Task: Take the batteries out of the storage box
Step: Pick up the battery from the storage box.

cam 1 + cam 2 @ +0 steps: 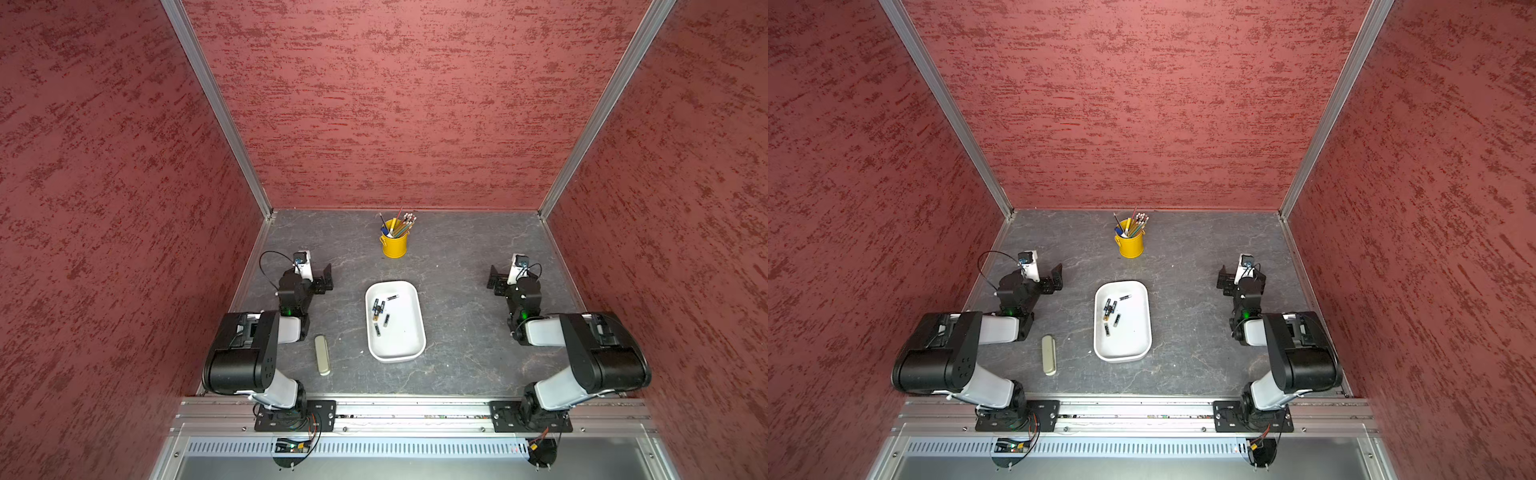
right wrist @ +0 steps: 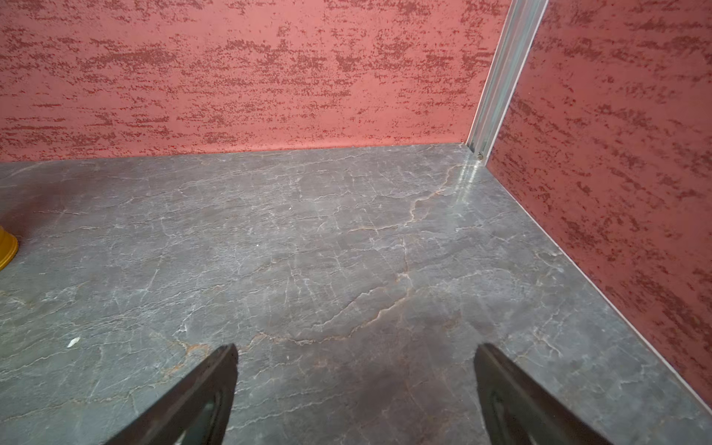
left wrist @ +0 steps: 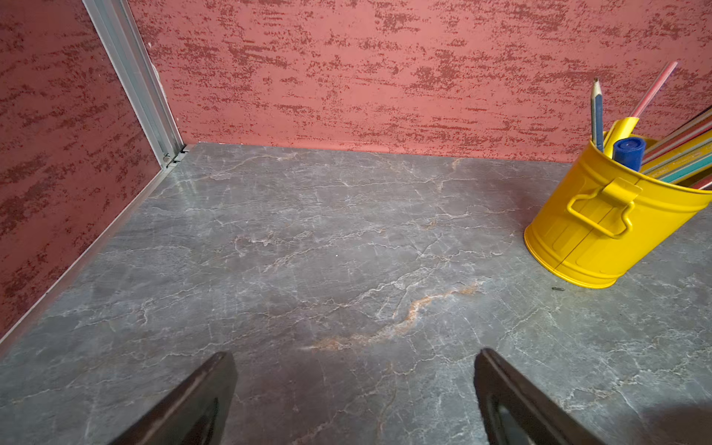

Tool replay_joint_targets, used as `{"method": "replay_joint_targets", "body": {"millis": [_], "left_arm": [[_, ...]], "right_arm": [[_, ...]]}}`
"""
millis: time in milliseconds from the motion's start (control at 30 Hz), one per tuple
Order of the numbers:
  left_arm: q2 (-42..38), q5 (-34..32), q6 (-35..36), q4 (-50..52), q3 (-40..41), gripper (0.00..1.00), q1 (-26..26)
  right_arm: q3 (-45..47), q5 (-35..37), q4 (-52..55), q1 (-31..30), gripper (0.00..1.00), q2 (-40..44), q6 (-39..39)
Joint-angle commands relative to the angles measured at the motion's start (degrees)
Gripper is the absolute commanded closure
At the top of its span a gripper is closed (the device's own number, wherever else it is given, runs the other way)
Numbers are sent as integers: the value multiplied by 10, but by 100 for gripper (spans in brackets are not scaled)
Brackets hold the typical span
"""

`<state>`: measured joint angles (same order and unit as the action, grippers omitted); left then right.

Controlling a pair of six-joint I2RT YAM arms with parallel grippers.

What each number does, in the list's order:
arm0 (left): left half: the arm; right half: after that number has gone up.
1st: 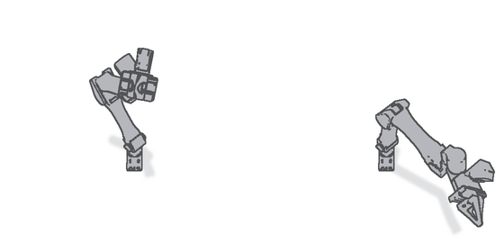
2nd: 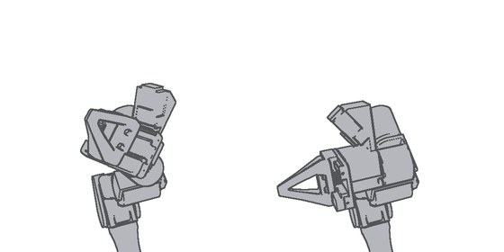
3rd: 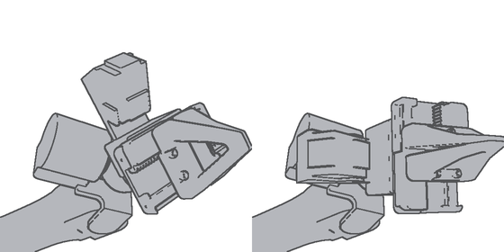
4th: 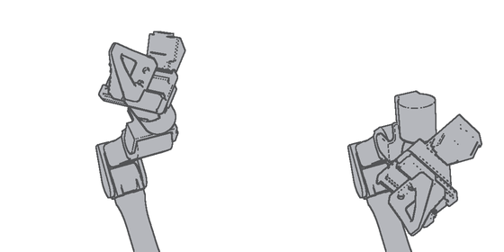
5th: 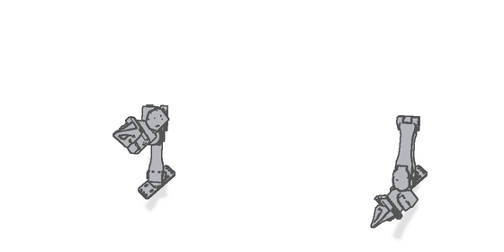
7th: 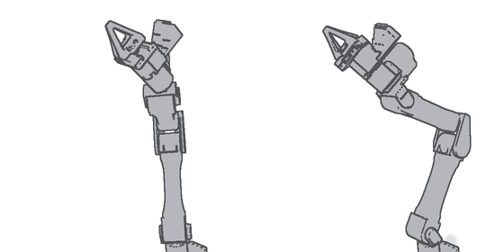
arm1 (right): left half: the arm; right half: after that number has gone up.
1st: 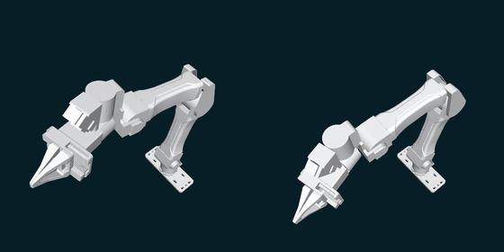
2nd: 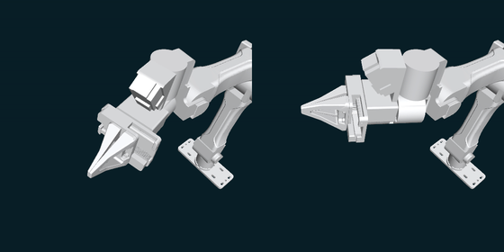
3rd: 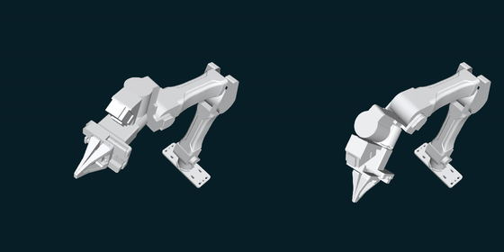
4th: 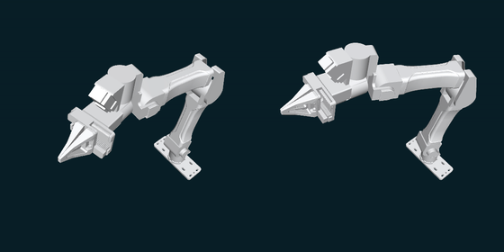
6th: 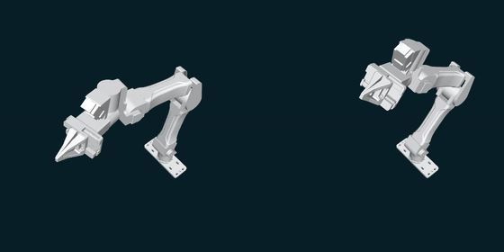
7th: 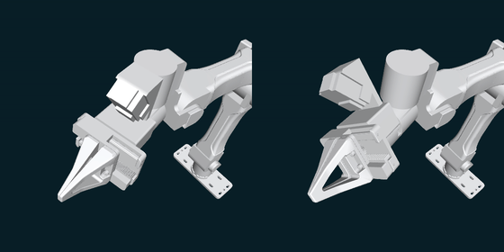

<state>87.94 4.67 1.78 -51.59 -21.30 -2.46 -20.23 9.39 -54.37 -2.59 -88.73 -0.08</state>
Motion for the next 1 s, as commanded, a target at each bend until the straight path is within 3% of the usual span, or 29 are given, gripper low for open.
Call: {"method": "replay_joint_targets", "body": {"millis": [0,500,533,567,667,733,767,867,967], "left_arm": [[2,8,-7,1,-5,0,-2],[1,8,-7,1,-5,0,-3],[-6,35,4,2,-5,0,-3],[-30,47,16,45,-12,0,2],[-120,-54,12,196,-67,0,33],[-187,-77,-36,293,-107,0,48],[-209,-59,-38,346,-132,0,52],[-236,-82,-17,507,-220,0,84],[-233,-109,-22,582,-262,0,95]], "right_arm": [[-10,-11,-6,-4,1,-4,-5],[-13,-13,0,-3,2,-3,-5],[-14,-15,2,-3,1,-4,-5],[-13,-15,1,-2,1,-3,-5],[-6,-3,-6,-14,2,10,-18],[-4,49,15,-41,2,48,-36],[-34,75,110,-63,2,98,-36],[-193,41,494,-86,2,175,65],[-317,21,692,-118,2,181,130]]}}
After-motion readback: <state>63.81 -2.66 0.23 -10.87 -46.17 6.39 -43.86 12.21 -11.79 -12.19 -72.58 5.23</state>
